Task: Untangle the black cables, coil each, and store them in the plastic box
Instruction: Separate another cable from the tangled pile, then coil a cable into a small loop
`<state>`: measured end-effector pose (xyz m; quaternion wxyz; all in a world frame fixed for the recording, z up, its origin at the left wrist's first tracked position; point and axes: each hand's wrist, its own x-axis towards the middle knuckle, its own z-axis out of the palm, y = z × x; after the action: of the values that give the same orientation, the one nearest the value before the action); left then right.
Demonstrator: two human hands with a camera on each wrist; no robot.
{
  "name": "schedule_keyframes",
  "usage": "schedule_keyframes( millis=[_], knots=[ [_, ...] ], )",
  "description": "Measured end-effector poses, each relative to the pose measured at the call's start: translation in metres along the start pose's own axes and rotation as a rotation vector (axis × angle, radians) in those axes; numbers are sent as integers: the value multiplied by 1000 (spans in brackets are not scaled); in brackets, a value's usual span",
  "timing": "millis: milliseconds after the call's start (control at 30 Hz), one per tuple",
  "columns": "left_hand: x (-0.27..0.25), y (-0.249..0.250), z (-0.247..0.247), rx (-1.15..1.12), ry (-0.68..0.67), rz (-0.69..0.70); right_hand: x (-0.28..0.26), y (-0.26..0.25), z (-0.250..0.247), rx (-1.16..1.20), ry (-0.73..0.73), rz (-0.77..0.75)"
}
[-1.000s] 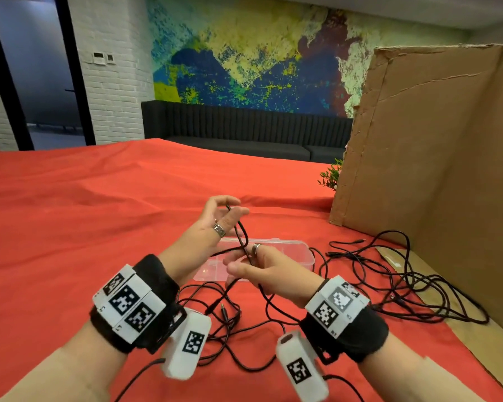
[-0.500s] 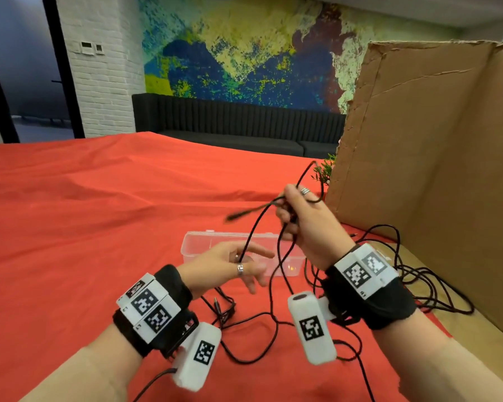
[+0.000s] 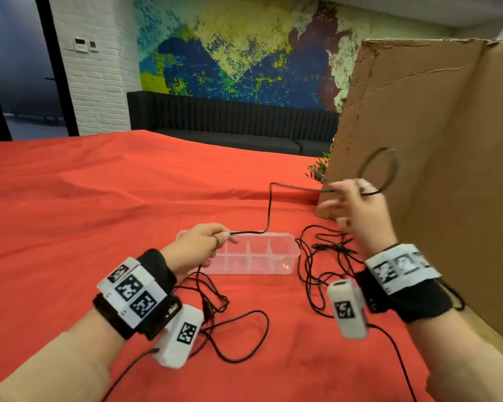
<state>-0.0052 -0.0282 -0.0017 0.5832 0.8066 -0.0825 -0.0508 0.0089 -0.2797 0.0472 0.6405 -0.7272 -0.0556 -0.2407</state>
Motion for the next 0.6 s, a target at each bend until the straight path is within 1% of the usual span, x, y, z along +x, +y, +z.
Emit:
schedule_keyframes(
  millis=[100,133,167,200,267,333,367,400,433,500,567,600],
  knots=[
    [0,17,22,-8,-19,88,-28,8,33,-190,-480,-142],
    [0,22,27,-14,-24,116,-35,12,39,-241,-604,-155],
    [0,26,31,-24,-21,141,-41,14,41,-299,-696,-160],
    [0,28,34,-44,-8,156,-44,14,41,-373,-760,-166],
    [1,30,38,-120,51,162,-47,10,37,-478,-835,-176],
    [1,28,38,-185,101,168,-46,6,29,-476,-881,-117],
    [1,27,36,-201,106,176,-43,6,24,-464,-860,-77],
    [1,27,34,-211,100,177,-38,8,17,-485,-799,-59],
    [2,24,30,-211,88,167,-31,9,8,-540,-706,-64],
    [2,16,21,-142,65,114,-12,10,-12,-744,-462,-63],
    [3,5,9,-15,48,43,10,9,-34,-1015,-159,-46],
    [3,-3,4,46,42,3,20,12,-45,-1124,-32,-54]
  ],
)
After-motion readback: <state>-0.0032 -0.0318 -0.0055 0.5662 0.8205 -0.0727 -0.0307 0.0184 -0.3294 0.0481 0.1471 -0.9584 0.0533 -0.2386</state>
